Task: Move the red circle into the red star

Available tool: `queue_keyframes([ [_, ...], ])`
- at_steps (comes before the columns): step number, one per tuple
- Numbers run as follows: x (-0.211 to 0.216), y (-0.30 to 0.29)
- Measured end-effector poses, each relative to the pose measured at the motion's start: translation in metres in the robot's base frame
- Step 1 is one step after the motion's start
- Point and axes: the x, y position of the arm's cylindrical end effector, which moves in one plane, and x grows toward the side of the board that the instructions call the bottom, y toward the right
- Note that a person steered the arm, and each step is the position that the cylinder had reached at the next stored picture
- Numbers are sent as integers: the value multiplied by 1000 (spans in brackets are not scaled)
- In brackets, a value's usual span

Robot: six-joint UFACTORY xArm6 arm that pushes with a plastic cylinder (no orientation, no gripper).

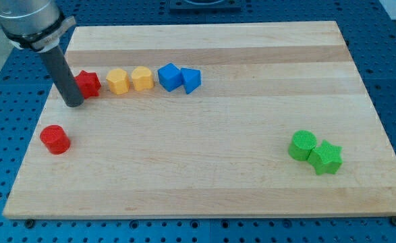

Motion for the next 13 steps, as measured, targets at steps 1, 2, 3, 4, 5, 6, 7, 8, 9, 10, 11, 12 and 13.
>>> queue_keyframes([
  [1, 1, -4],
  [2, 19, -36],
  [3, 22, -54],
  [4, 43, -55],
  [5, 106, -55],
  [6, 158, -50],
  [7, 148, -29],
  [8, 110, -29],
  [9, 89, -29],
  [10, 117, -14],
  [11, 118, 19],
  [12, 70, 20],
  [13, 32, 8],
])
